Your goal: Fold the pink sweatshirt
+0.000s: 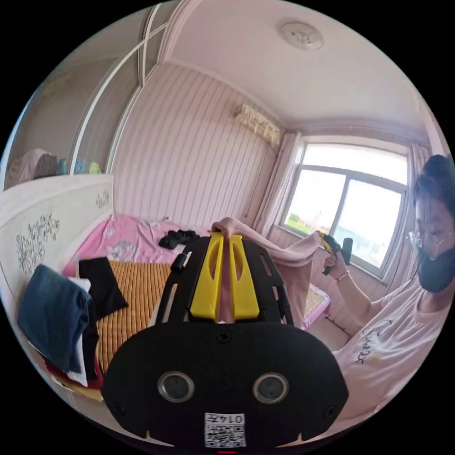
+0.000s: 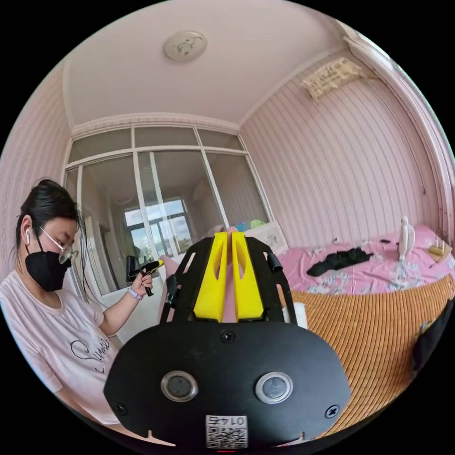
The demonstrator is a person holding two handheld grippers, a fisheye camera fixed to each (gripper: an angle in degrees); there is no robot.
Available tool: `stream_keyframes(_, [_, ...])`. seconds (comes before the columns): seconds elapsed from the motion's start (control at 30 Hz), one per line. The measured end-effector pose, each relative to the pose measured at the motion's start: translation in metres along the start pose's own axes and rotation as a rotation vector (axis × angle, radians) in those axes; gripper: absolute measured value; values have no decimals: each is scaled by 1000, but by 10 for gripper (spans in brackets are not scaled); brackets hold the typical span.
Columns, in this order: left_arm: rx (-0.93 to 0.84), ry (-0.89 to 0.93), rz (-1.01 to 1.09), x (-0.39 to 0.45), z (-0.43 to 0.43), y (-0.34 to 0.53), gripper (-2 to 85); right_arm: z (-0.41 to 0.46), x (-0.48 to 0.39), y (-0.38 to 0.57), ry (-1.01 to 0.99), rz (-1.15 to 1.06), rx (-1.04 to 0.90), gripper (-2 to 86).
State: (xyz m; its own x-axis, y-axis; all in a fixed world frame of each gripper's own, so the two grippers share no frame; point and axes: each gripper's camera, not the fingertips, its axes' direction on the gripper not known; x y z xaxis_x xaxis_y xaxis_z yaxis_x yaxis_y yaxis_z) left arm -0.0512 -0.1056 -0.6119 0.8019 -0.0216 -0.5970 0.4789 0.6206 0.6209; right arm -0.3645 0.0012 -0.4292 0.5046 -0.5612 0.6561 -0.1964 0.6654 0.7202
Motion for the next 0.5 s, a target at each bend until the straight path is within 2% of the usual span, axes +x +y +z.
stream_keyframes(0.1, [142, 12, 105, 47, -47, -75, -10, -20, -46, -74, -46, -124, 69, 7])
stream_keyframes(0.23, [83, -110, 201, 93, -51, -120, -10, -32, -103, -127, 82, -229, 91, 6])
stream_keyframes(0.37, [194, -9, 171, 116, -86, -156, -10, -59, -143, -171, 48, -285, 138, 6])
stream_keyframes(0.5, [308, 15, 285, 170, -128, -197, -10, -69, -198, -206, 119, -415, 145, 6])
